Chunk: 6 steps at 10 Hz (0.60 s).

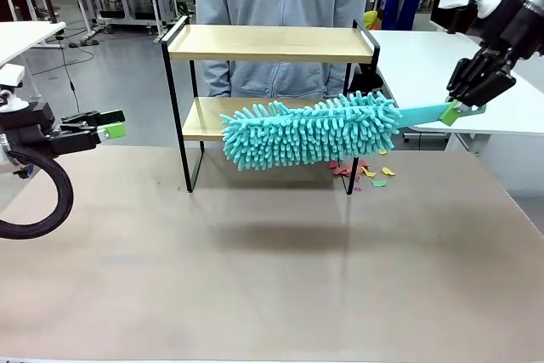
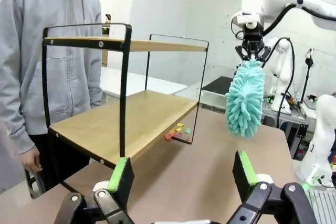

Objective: Clean the shelf.
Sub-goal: Hand the Duster back to the human.

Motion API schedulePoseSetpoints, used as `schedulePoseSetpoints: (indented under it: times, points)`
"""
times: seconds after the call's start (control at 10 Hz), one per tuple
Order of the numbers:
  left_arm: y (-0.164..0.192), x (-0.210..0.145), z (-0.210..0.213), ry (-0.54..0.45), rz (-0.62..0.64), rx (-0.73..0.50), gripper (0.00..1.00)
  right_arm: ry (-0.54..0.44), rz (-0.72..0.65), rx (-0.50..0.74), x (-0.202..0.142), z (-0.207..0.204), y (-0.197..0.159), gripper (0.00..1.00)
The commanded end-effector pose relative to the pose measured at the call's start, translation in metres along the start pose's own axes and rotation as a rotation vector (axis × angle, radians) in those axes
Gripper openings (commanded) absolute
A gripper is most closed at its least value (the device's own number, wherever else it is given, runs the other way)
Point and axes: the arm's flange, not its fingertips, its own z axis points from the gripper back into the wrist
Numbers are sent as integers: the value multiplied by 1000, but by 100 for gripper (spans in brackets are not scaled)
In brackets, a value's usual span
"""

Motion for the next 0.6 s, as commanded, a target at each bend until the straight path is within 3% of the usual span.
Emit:
schedulePoseSetpoints:
  times: [0.0, 0.3, 0.5]
  points:
    - [-19, -7, -31, 10, -79, 12, 100, -4, 3, -2, 0, 1, 0, 13]
    - [-43, -8, -61, -62, -24, -219, 100, -4, 3, -2, 0, 1, 0, 13]
    - [-50, -14, -82, -23, 5, -362, 100, -4, 3, -2, 0, 1, 0, 13]
